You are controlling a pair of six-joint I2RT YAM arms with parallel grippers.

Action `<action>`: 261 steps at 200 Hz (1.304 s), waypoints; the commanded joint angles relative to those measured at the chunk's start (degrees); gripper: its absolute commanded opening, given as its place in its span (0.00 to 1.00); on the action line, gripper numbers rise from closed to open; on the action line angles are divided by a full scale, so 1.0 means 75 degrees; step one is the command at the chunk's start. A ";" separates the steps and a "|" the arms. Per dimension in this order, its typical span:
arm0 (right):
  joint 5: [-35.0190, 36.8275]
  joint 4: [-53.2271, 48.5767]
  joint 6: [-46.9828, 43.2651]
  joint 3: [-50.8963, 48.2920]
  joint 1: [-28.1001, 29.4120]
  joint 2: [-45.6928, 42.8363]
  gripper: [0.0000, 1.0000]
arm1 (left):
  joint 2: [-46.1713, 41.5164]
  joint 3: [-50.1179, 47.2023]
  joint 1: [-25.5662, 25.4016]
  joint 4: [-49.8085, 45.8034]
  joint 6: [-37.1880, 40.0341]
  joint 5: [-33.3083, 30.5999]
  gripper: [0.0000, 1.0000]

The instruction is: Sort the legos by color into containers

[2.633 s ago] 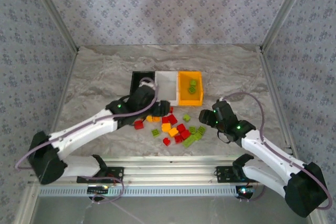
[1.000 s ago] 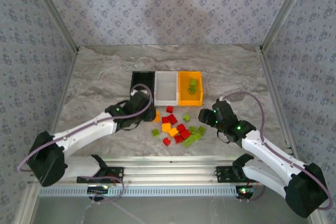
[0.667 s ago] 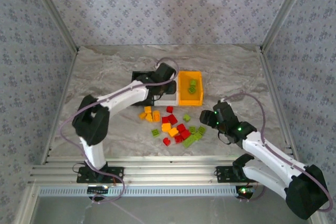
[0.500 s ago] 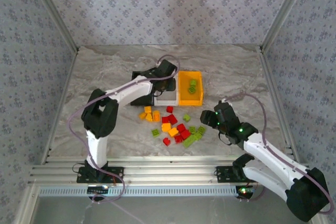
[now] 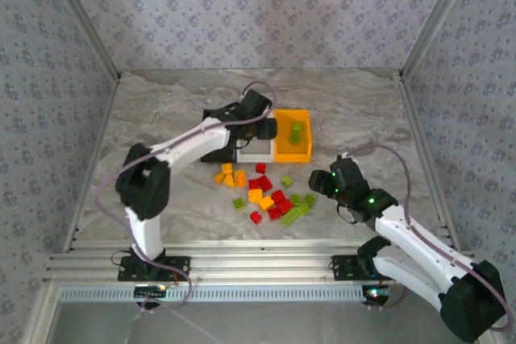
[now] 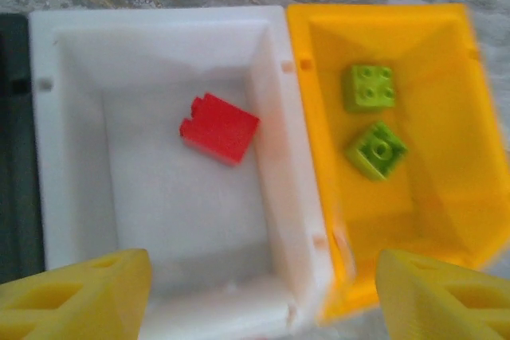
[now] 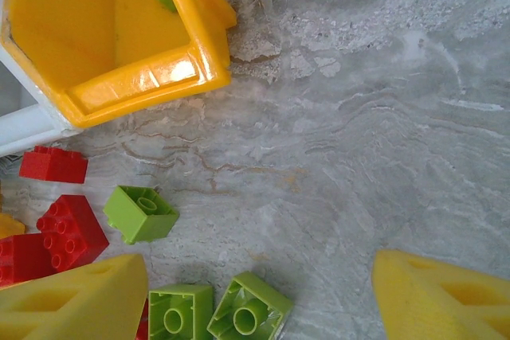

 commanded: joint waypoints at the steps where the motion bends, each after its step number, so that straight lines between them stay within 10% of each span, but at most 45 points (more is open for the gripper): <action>1: 0.0104 -0.0076 0.0088 0.0045 -0.0050 -0.0087 0.76 | -0.1453 -0.1147 -0.0307 0.0460 -0.0217 0.0027 0.77; 75: -0.0034 0.0255 0.0127 0.0017 -0.0045 0.0242 0.76 | -0.3397 -0.4559 -0.0404 0.0873 -0.0335 0.0048 0.77; 261: -0.0004 0.0210 0.0120 0.0104 -0.0024 0.0309 0.76 | -0.0956 -0.3985 -0.0480 0.1138 0.0200 -0.0479 0.56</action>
